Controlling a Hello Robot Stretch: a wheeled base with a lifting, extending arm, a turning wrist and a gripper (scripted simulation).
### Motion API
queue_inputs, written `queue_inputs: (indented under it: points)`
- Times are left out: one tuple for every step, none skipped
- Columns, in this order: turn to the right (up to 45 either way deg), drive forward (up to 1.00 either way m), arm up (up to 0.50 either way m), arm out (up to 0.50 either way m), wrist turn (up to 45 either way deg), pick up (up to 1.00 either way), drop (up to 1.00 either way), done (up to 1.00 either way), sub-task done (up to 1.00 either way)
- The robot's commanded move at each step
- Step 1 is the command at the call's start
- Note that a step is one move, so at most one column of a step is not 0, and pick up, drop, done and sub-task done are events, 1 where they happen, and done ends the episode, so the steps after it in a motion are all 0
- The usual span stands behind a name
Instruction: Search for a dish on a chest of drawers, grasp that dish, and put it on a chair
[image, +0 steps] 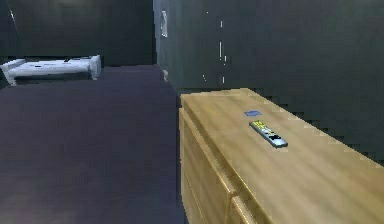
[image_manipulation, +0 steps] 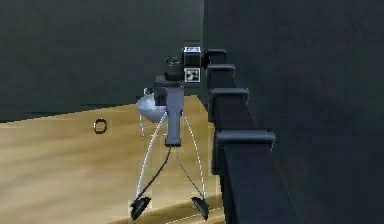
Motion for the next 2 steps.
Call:
queue_inputs:
  points:
    - [0.0, 0.0, 0.0, 0.0, 45.0, 0.0, 0.0, 0.0, 0.0]
    - [0.0, 0.0, 0.0, 0.0, 45.0, 0.0, 0.0, 0.0, 0.0]
